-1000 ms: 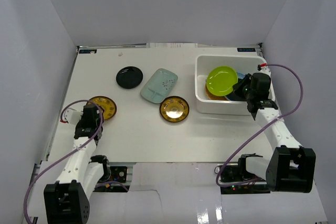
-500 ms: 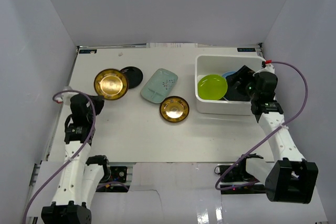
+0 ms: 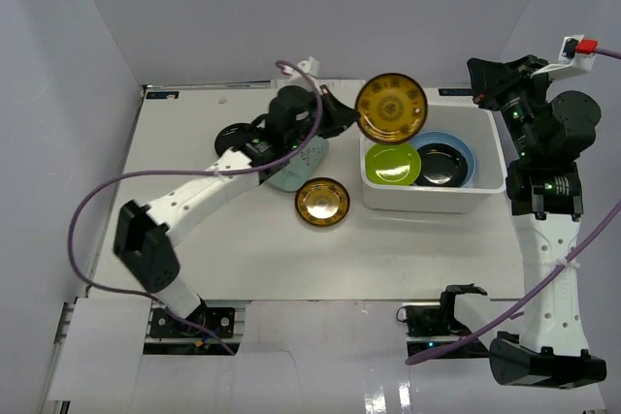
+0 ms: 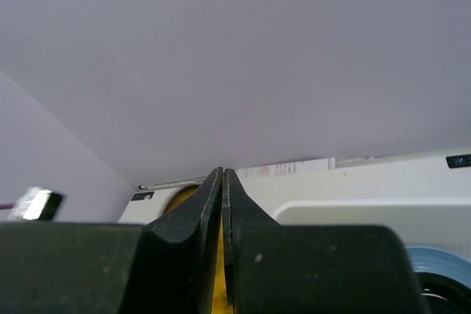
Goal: Place the plates into the plastic bin on the countertop
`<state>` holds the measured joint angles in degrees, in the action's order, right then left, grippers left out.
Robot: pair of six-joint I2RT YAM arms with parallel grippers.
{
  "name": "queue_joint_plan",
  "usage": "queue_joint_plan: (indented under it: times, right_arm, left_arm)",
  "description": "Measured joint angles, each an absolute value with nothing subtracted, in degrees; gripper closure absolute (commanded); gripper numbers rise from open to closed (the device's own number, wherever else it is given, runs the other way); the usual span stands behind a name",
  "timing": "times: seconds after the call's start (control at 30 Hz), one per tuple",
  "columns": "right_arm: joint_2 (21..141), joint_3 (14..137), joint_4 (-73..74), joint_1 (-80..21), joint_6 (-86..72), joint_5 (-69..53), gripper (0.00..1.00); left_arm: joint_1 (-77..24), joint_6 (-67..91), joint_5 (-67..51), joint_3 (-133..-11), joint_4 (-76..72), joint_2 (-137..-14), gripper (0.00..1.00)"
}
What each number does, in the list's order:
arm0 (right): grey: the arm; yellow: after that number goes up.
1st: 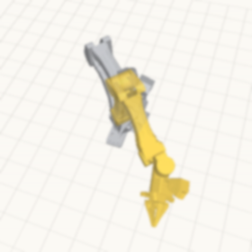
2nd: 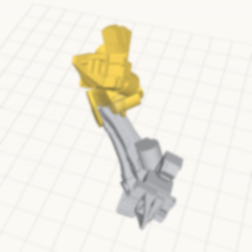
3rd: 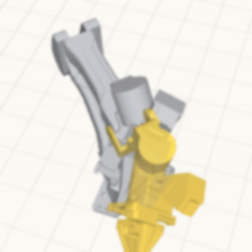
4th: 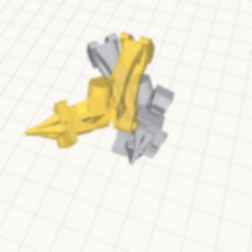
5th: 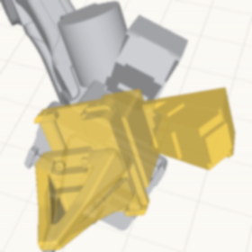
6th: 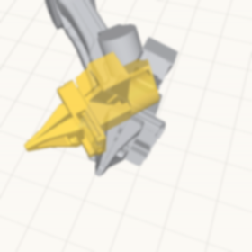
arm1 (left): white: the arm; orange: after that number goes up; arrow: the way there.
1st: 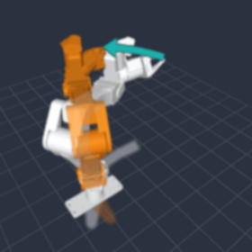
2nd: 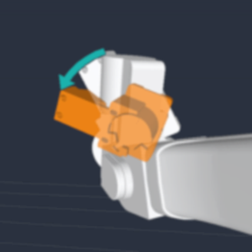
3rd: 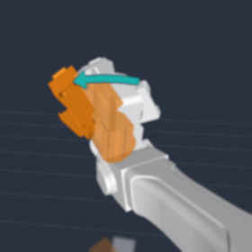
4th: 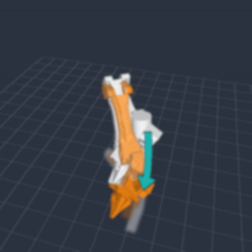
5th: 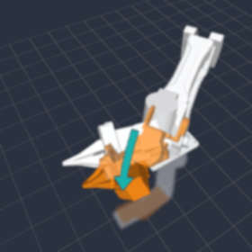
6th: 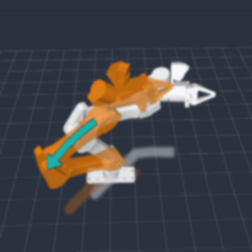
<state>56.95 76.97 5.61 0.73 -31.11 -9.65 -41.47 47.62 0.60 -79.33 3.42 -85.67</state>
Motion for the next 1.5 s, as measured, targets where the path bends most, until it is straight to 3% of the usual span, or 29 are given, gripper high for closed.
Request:
queue_joint_plan:
  times: [0.33,0.37,0.4,0.43,0.47,0.57,0.6,0.73,0.83,1.03,1.17,1.3,1.37,1.5]
  right_arm:
    - [55.8,76.0,8.4,0.7,-29.9,-10.7,0.88]
    - [55.9,75.6,9.0,0.7,-29.8,-10.7,0.88]
    - [55.9,75.2,9.3,0.7,-29.6,-10.7,0.87]
    - [55.9,75.0,9.6,0.7,-29.6,-10.7,0.87]
    - [55.8,74.7,9.7,0.6,-29.5,-10.8,0.86]
    - [55.6,74.0,9.8,0.6,-29.6,-11.8,0.83]
    - [55.4,73.5,9.6,0.6,-29.6,-12.5,0.82]
    - [54.3,70.7,8.4,-1.4,-30.3,-15.1,0.79]
    - [54.3,68.4,7.4,-8.2,-30.2,-16.0,0.77]
    - [61.9,63.0,4.1,-45.1,-27.3,-5.0,0.72]
    - [65.3,51.3,-2.7,-59.0,-30.0,3.7,0.66]
    - [66.5,39.5,-8.8,-63.8,-36.4,12.9,0.43]
    - [66.3,34.3,-12.3,-64.4,-40.3,17.1,0.36]
    - [63.7,23.8,-15.7,-64.3,-48.0,24.4,0.34]
  left_arm:
    - [-50.2,41.3,-1.1,-112.2,13.6,-123.7,1.00]
    - [-50.6,40.8,-1.1,-114.5,15.1,-125.9,0.96]
    - [-51.0,40.5,-1.1,-115.8,16.3,-127.5,0.83]
    - [-51.3,39.9,-1.1,-116.4,17.1,-128.5,0.50]
    - [-51.5,39.4,-1.2,-116.7,18.1,-129.2,0.37]
    - [-51.5,38.4,-0.7,-117.2,20.1,-129.6,0.08]
    - [-51.3,38.0,-0.4,-117.7,20.2,-129.5,0.06]
    - [-48.6,38.0,-0.6,-118.3,19.3,-126.9,0.05]
    - [-42.7,39.9,-3.0,-109.7,15.6,-118.2,0.10]
    - [-19.4,46.4,-2.3,-76.9,4.7,-91.2,0.17]
    - [-7.9,50.9,-0.4,-60.4,1.5,-81.0,0.16]
    - [-1.8,53.7,-1.4,-52.1,-1.1,-82.4,0.13]
    - [1.0,54.5,-2.9,-50.1,-2.6,-86.4,0.11]
    - [4.2,56.1,-6.1,-49.2,-6.4,-94.3,0.10]
